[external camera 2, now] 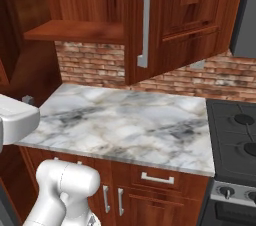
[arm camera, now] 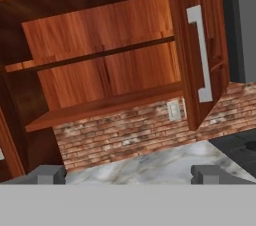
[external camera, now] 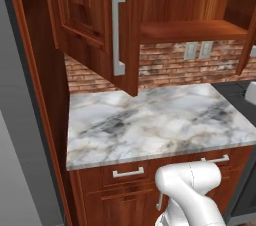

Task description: Open the cabinet and move the ladle to the pot. Then close the cabinet.

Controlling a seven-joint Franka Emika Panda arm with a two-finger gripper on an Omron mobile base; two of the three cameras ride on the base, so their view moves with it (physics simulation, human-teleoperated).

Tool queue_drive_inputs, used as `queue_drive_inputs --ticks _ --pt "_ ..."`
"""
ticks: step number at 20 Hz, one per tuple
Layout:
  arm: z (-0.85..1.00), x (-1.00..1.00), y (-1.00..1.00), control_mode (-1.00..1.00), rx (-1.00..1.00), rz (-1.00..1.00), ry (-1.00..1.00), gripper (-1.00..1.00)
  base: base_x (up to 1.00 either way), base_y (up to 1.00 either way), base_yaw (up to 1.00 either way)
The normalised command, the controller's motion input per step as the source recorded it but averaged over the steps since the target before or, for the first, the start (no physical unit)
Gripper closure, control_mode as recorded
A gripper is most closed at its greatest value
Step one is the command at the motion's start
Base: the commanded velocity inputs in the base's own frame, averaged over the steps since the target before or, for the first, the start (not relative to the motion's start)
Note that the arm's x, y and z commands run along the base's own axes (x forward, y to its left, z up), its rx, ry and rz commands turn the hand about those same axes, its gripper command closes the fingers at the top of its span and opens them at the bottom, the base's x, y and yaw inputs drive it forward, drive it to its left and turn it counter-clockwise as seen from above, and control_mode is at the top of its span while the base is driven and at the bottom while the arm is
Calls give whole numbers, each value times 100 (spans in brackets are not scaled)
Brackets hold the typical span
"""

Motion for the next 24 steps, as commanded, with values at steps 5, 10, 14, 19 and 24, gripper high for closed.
queue_drive_inputs --ticks 5,10,14,19,24 --pt "0 0 0 100 0 0 0 -100 1 33 0" --pt "-9 0 23 -100 -5 0 3 -100 0 9 0" --pt "-3 -7 28 -100 -9 0 6 -100 0 0 0" --pt "-4 -2 31 -100 -7 0 1 -100 0 0 0" --pt "0 -1 9 -100 -1 0 3 -100 0 0 0"
